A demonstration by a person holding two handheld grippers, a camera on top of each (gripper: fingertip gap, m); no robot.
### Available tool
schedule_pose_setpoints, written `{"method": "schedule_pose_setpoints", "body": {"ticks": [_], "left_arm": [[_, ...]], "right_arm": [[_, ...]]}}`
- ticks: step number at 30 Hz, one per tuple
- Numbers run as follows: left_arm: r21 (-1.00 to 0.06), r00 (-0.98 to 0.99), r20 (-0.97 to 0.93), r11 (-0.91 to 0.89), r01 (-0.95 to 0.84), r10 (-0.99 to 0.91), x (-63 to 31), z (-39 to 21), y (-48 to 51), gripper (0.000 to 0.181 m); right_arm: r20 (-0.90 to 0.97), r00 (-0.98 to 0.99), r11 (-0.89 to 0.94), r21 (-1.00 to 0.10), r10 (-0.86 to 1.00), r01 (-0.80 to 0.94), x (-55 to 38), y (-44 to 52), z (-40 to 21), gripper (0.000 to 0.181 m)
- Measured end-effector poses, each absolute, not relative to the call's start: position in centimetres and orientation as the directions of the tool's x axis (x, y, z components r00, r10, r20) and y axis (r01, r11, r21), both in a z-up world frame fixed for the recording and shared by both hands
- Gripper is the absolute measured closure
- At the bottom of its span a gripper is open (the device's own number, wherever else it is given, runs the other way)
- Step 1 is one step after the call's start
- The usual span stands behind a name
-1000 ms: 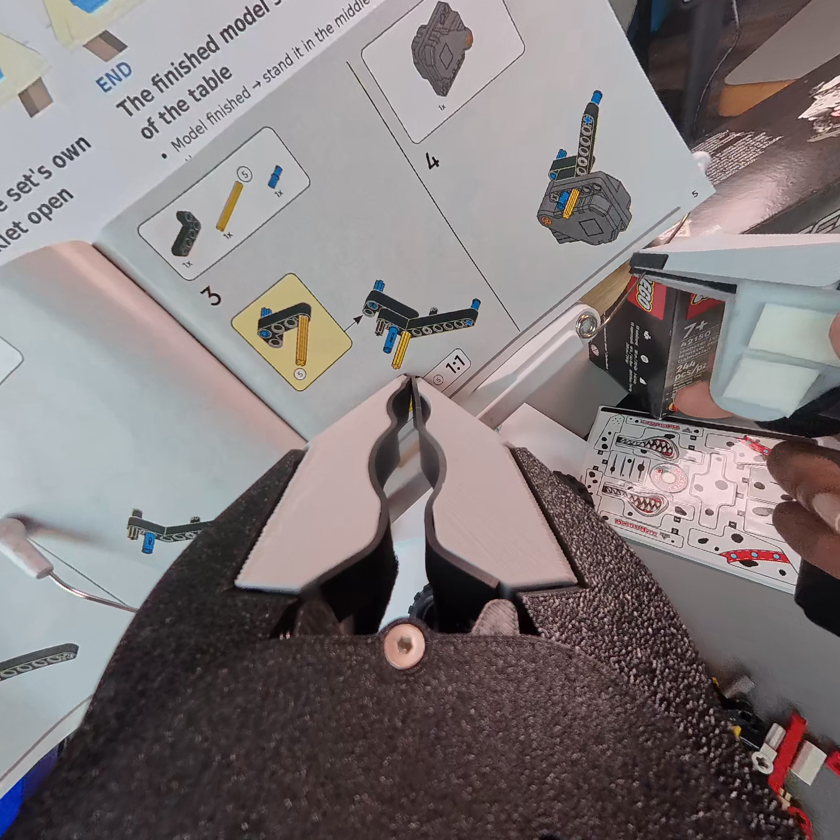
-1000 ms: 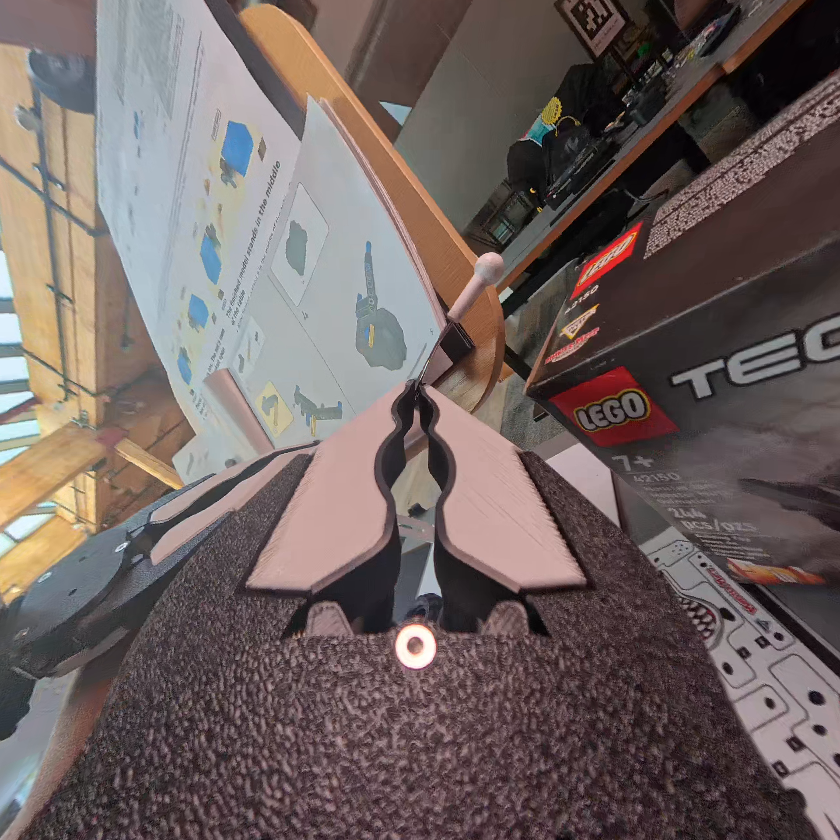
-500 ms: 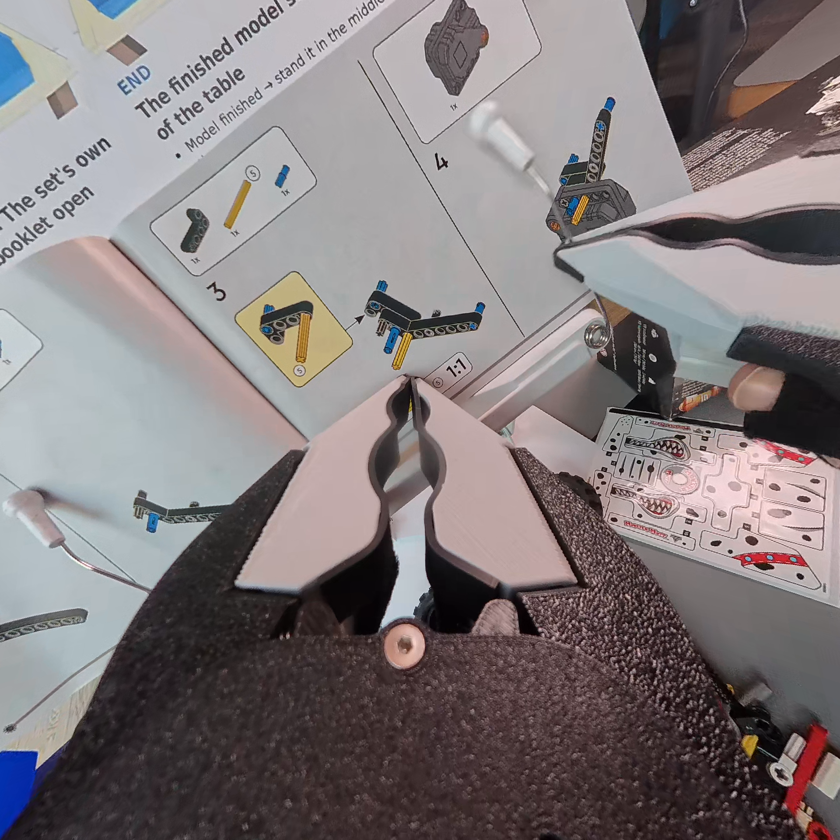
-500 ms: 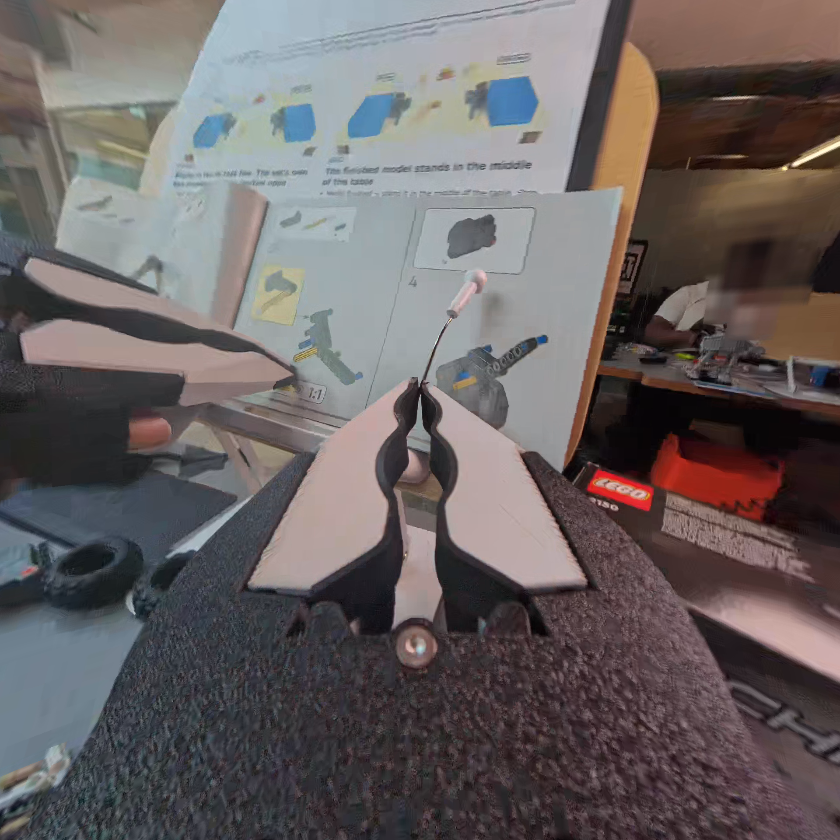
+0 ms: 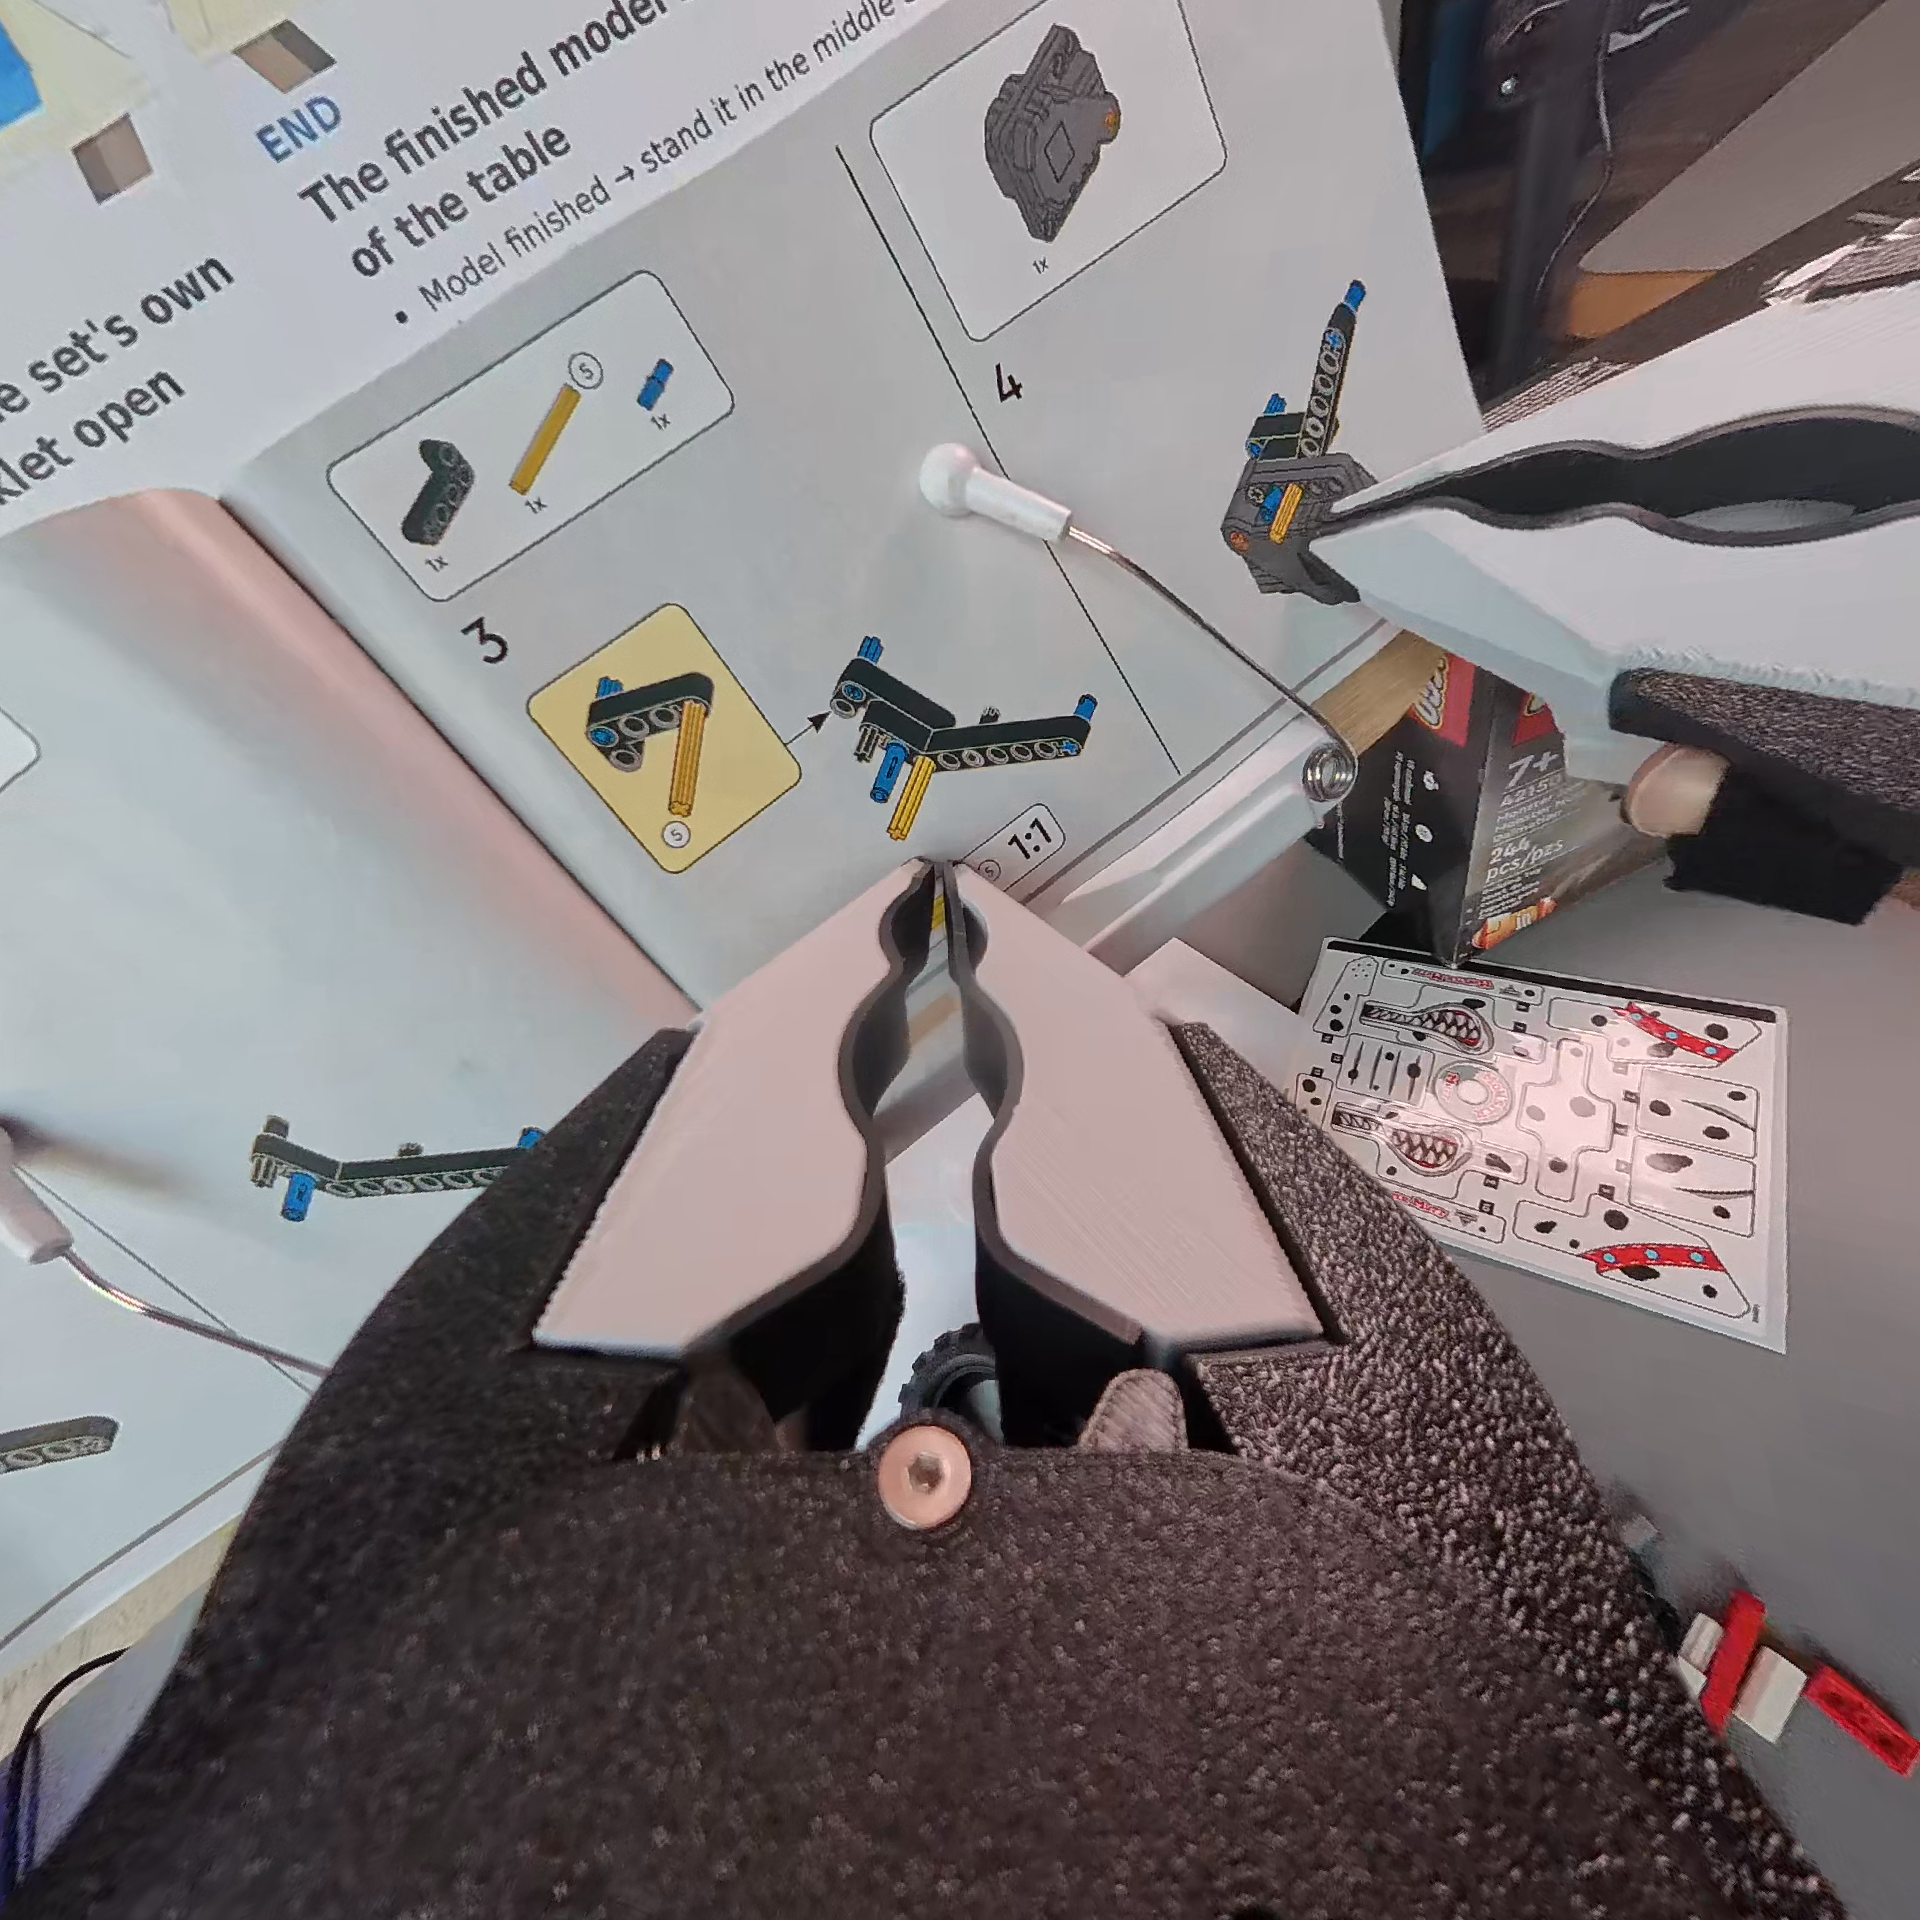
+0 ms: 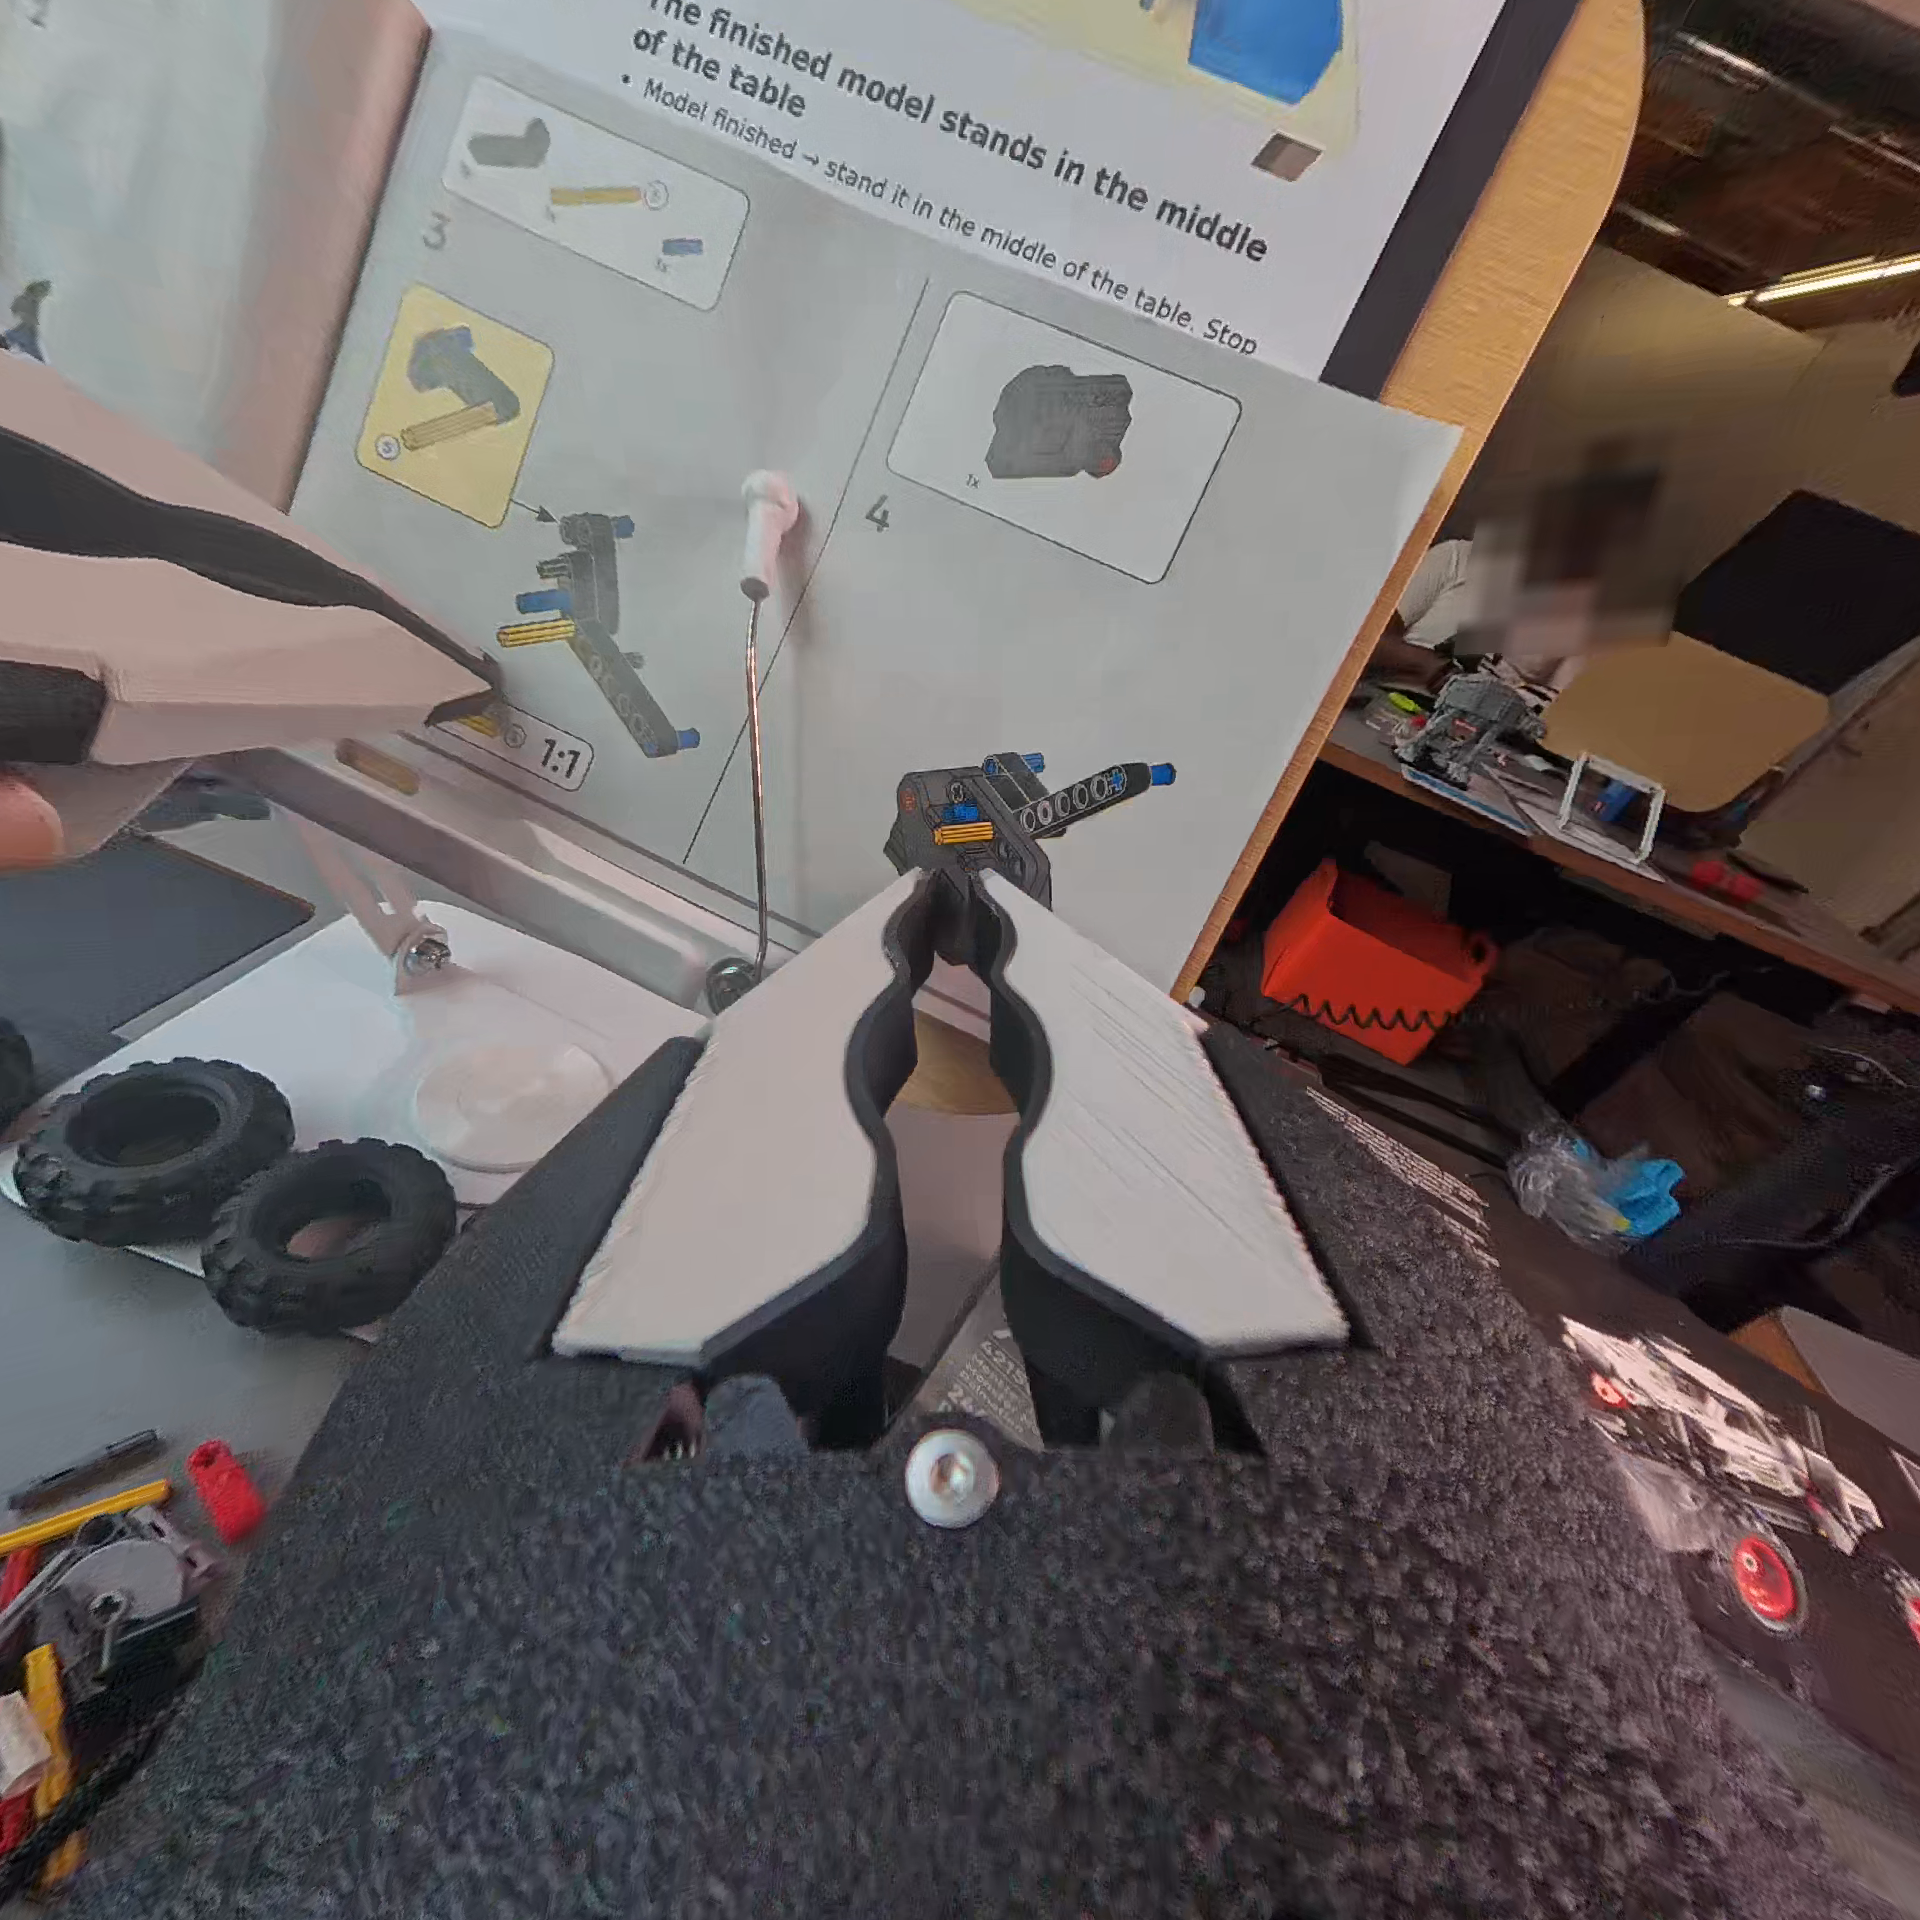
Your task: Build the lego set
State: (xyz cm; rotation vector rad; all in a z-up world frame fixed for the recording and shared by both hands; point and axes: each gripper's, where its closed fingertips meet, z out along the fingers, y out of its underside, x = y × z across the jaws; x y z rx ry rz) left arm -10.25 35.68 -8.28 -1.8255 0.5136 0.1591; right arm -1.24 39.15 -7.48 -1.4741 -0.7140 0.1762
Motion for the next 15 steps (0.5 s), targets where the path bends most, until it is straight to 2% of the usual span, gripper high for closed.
{"method": "schedule_pose_setpoints", "body": {"ticks": [1,3,6,8,9,12,15], "left_arm": [[-0.885,0.897,-0.339,-0.228,-0.407,-0.284,-10.1,-8.3,35.5,0.178],[-0.931,0.918,-0.264,-0.171,-0.323,-0.297,-10.1,-7.5,34.9,0.176],[-0.996,0.971,-0.078,-0.03,-0.087,-0.227,-12.7,-5.0,32.9,0.177],[-0.998,0.985,0.05,0.032,0.056,-0.164,-15.5,-4.2,31.3,0.175],[-0.993,0.987,0.092,0.06,0.101,-0.134,-17.1,-3.9,30.5,0.174],[-0.986,0.992,0.12,0.112,0.123,-0.031,-21.6,-3.1,28.4,0.172],[-0.99,0.995,0.092,0.114,0.086,0.046,-25.4,-1.9,27.3,0.172]], "right_arm": [[0.344,0.79,0.155,-0.938,0.507,0.309,-1.1,39.4,-7.2,0.181],[0.384,0.777,0.166,-0.922,0.499,0.349,-1.1,40.0,-7.2,0.181],[0.414,0.763,0.164,-0.908,0.497,0.386,-1.2,40.7,-7.2,0.181],[0.402,0.757,0.157,-0.912,0.515,0.378,-1.2,40.7,-7.2,0.181],[0.38,0.757,0.149,-0.922,0.533,0.358,-1.1,40.5,-7.1,0.176],[0.275,0.716,0.126,-0.959,0.642,0.255,-1.3,37.8,-6.7,0.161],[0.177,0.613,0.091,-0.981,0.77,0.168,-1.2,32.4,-6.9,0.16]]}}
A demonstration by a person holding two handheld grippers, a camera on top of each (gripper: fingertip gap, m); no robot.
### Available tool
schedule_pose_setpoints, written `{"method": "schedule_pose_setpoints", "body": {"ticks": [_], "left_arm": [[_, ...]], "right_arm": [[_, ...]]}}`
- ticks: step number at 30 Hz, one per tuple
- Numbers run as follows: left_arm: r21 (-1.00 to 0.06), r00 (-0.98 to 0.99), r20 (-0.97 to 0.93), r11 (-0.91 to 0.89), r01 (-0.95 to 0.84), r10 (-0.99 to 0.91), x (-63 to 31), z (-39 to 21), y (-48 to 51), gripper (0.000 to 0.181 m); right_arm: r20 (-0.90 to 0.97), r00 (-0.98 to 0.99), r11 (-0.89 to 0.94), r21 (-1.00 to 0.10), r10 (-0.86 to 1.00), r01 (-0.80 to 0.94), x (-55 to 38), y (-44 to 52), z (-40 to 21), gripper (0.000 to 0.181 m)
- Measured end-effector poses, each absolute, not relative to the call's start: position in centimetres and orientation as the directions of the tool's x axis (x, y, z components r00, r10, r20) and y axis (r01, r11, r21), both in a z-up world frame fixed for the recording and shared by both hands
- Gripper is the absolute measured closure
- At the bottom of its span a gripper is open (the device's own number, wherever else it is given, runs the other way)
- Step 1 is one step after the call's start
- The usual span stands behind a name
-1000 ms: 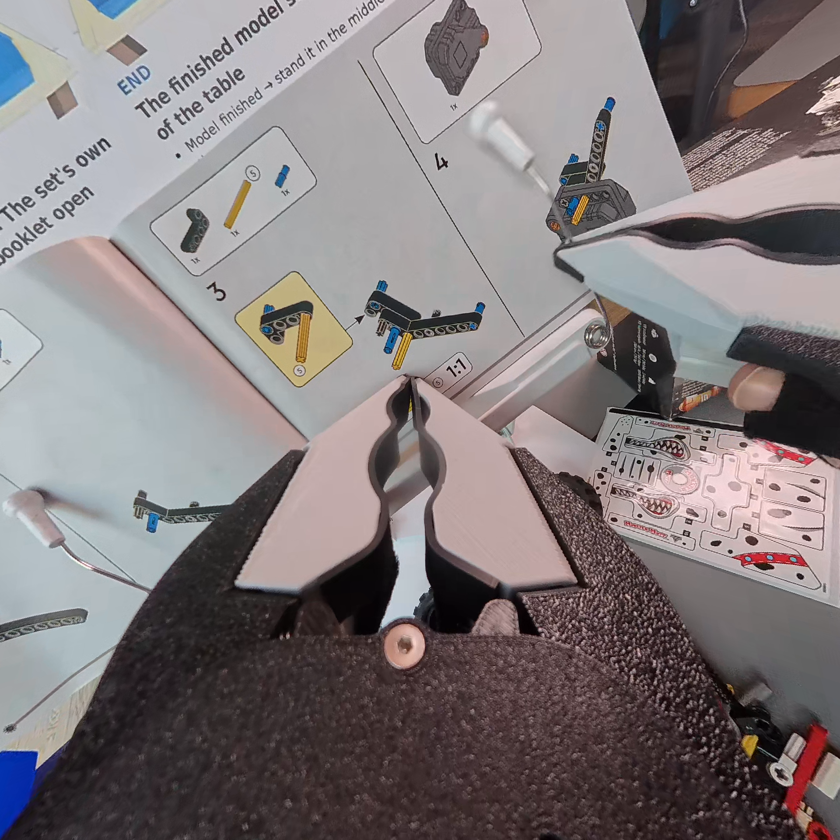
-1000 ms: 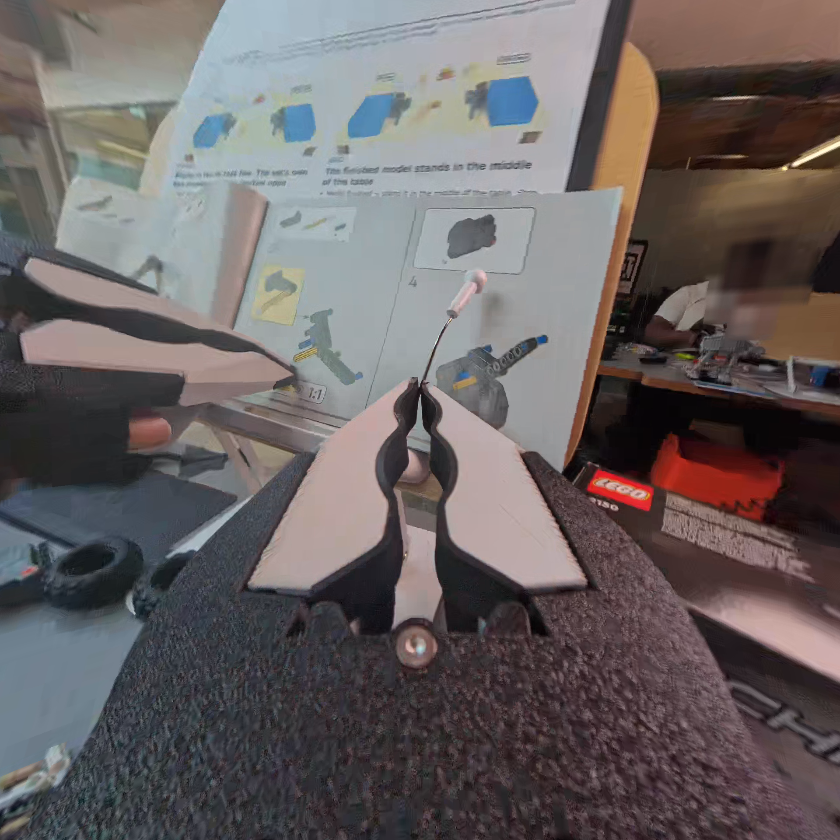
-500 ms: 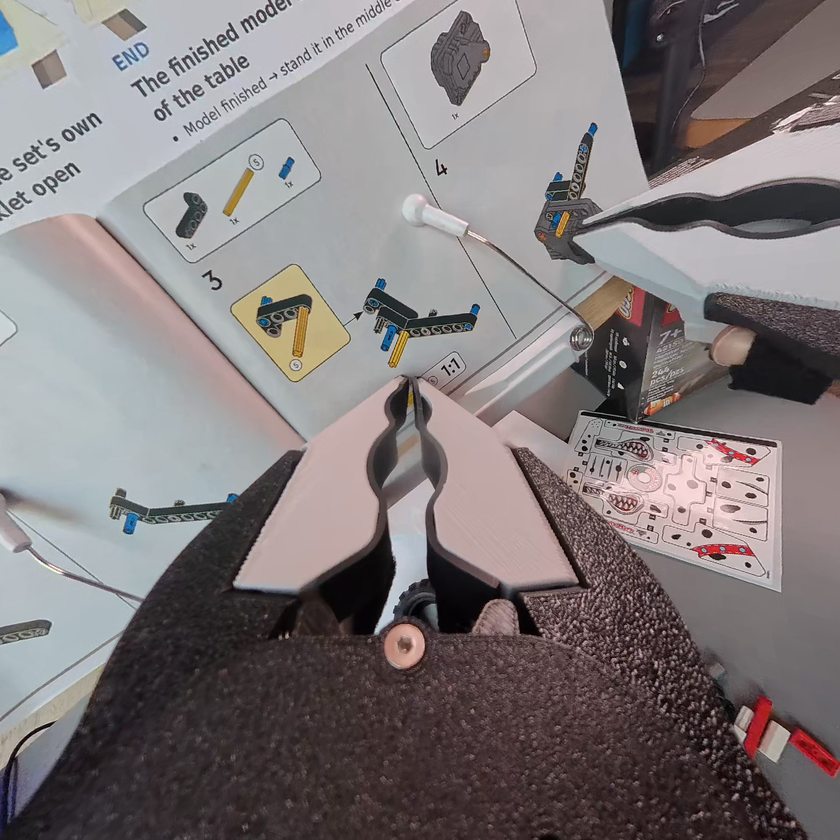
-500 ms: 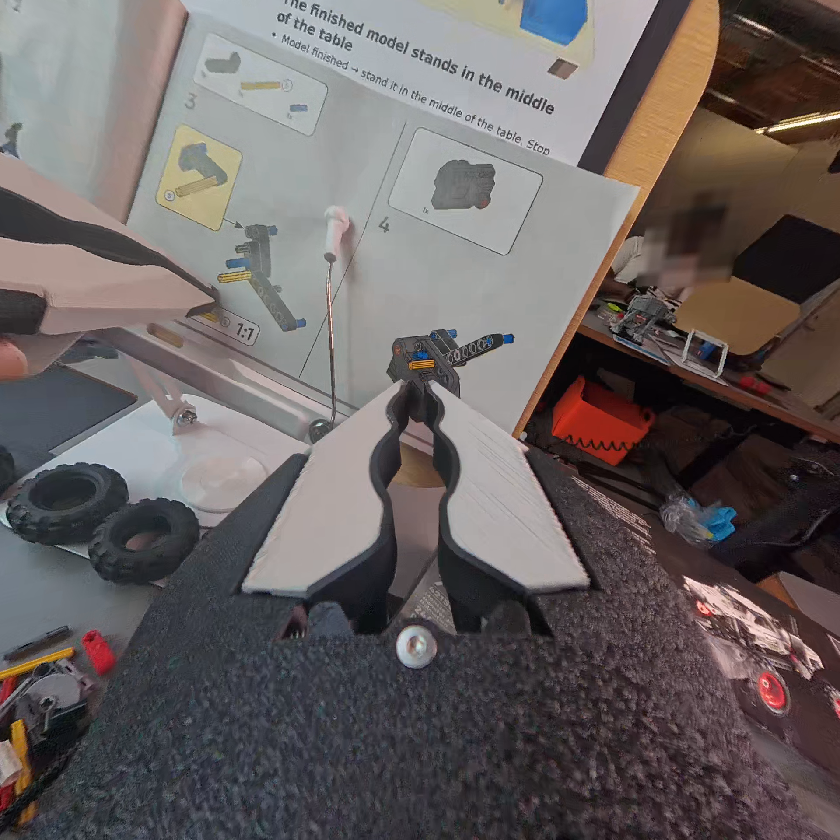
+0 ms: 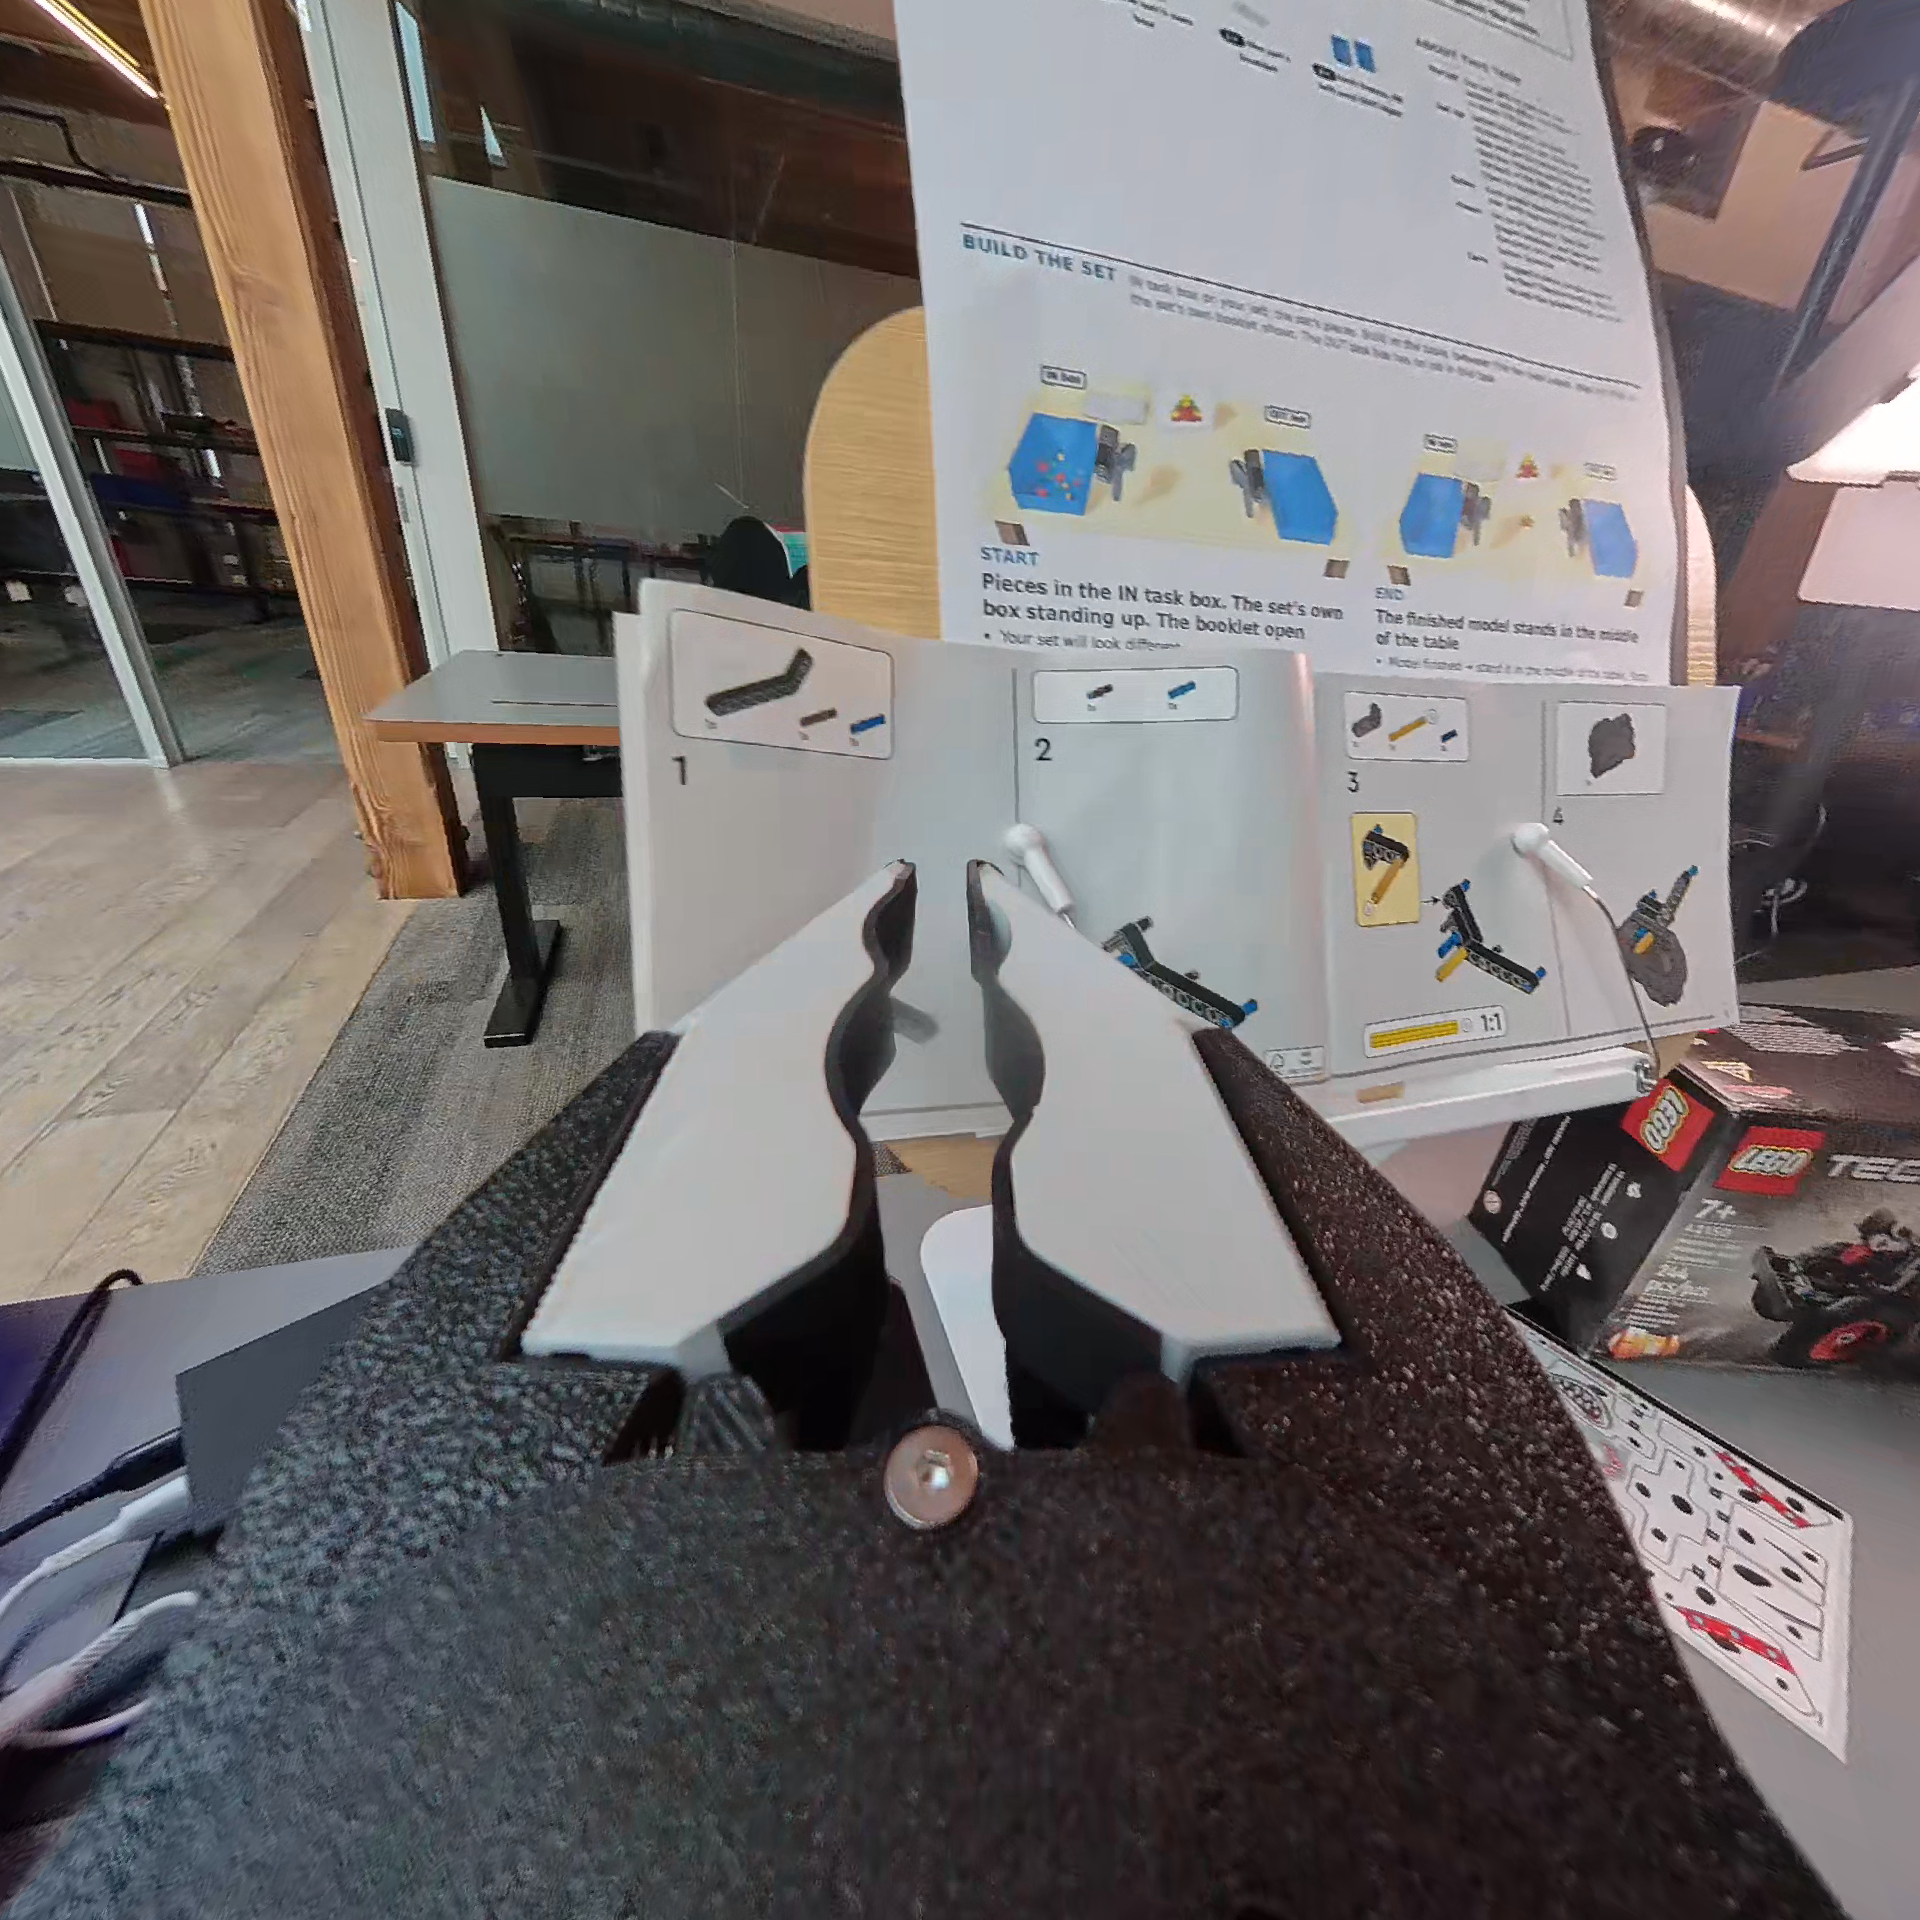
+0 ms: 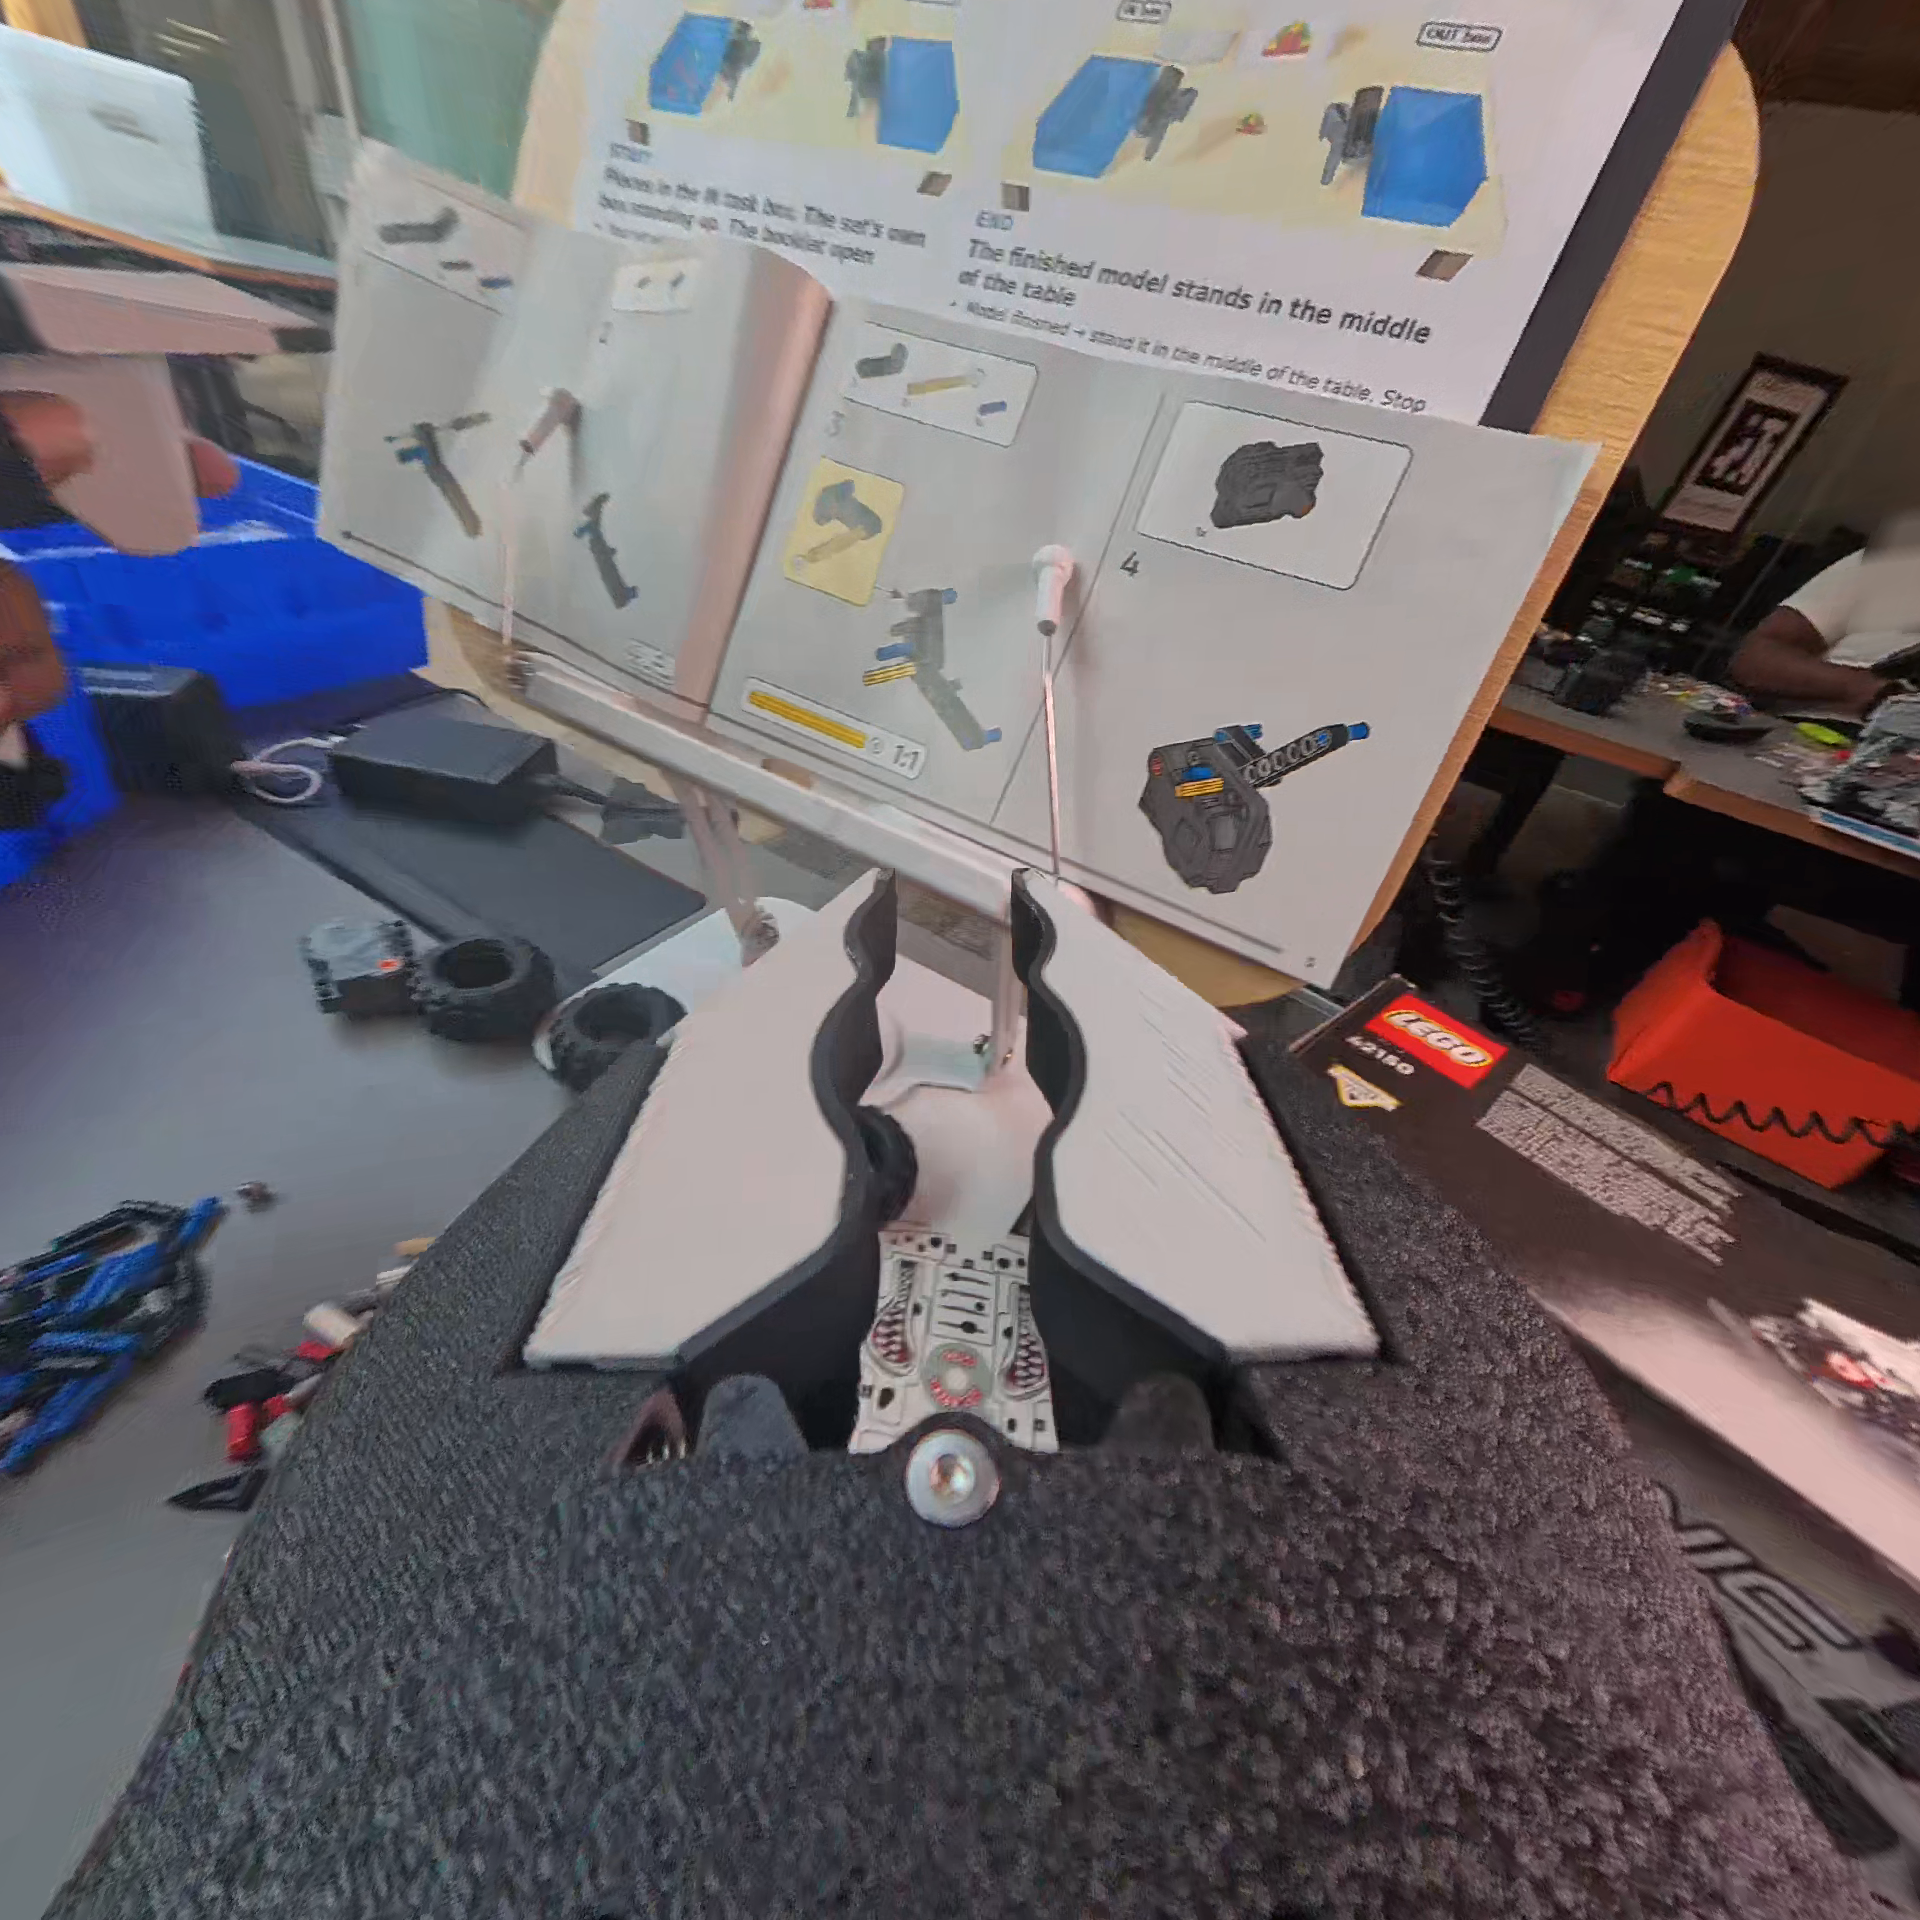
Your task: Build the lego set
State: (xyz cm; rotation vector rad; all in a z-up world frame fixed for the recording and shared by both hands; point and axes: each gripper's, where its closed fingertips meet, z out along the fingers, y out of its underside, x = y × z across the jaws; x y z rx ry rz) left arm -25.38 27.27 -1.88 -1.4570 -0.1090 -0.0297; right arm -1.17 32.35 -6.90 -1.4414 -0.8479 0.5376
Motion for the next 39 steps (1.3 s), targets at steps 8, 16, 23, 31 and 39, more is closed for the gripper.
{"method": "schedule_pose_setpoints", "body": {"ticks": [8,16,23,31,39], "left_arm": [[-0.999,0.996,0.001,0.036,-0.002,0.089,-29.6,0.1,29.1,0.181],[-0.996,0.985,-0.09,-0.002,-0.091,0.147,-30.0,-0.6,30.5,0.181],[-0.994,0.981,-0.109,-0.015,-0.108,0.158,-30.0,-1.0,30.8,0.179],[-0.995,0.986,-0.103,0.006,-0.104,0.128,-28.7,-1.2,31.6,0.18],[-0.993,0.985,-0.114,0.023,-0.118,0.126,-28.6,-1.3,30.9,0.178]], "right_arm": [[-0.032,0.358,-0.085,-0.987,0.933,0.134,3.1,16.0,-11.9,0.167],[0.053,0.481,0.055,-0.998,0.875,0.011,6.8,14.7,-12.6,0.175],[0.031,0.431,0.027,-1.0,0.902,0.014,6.1,14.1,-14.1,0.18],[-0.006,0.425,-0.014,-1.0,0.905,0.014,6.1,14.3,-14.7,0.181],[-0.026,0.422,-0.041,-0.999,0.906,0.027,6.0,14.4,-15.5,0.181]]}}
